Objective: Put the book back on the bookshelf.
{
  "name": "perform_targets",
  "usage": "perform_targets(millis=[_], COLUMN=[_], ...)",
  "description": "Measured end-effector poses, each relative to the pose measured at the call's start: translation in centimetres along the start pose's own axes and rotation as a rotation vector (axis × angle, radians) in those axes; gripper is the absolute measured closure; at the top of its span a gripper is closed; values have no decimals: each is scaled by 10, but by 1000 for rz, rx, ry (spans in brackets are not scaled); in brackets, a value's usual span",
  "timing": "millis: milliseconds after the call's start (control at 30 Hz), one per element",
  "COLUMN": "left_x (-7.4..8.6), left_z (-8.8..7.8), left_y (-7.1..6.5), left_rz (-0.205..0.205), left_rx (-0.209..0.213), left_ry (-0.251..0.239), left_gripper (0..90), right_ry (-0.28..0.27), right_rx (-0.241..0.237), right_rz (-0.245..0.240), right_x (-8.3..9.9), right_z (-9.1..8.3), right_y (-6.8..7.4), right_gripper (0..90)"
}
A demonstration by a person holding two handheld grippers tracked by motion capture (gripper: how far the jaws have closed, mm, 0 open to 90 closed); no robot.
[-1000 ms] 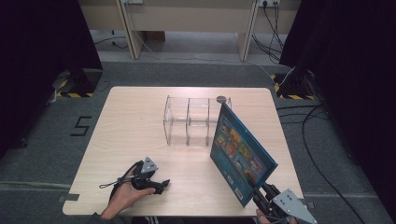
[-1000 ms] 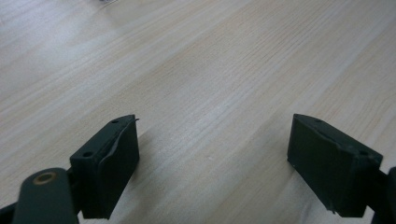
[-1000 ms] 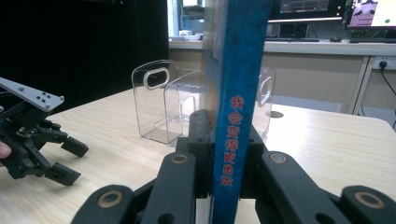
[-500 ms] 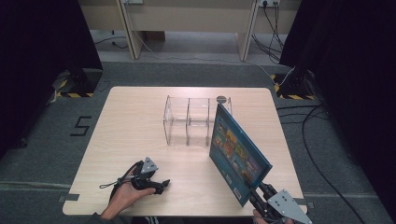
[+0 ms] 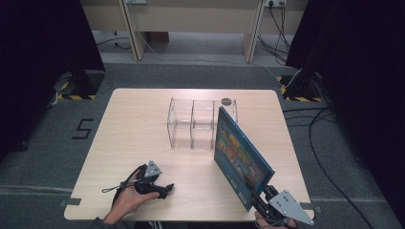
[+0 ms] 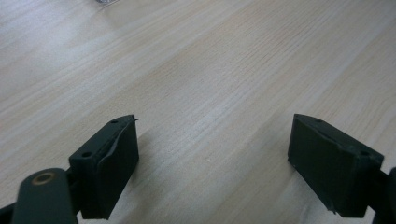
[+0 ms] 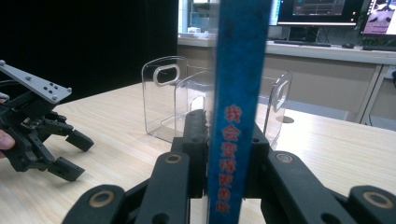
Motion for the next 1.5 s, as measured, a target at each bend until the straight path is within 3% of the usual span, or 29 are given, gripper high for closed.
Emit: perform_targets(millis=[233, 600, 800, 1500], left_x=[-1, 0, 1, 1], left_z=[1, 5, 8, 8], left_y=[-1, -4, -5, -5], left_rz=[1, 9, 21, 22], left_rx=[1, 6, 14, 14], left_ry=[-5, -24, -34, -34], left_gripper=[143, 50, 0, 0], right_ry=[-3, 2, -2, -15], right_rx=[-8, -27, -33, -52], right_rz=[6, 26, 71, 113], right_x=[-1, -2, -2, -5], right_z=[4, 13, 17, 28], right_y=[-1, 1, -3, -5], right_gripper=[776, 772, 769, 757])
Point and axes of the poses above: each handheld gripper's, and its own axes: z roughly forward along the jaws, x roughly out of its underside, y roughly to its left, the point moved 4 cm from there along z, roughly forward along the jaws, and after that the axes turned 10 degrees about y, right-handed, at the moved point
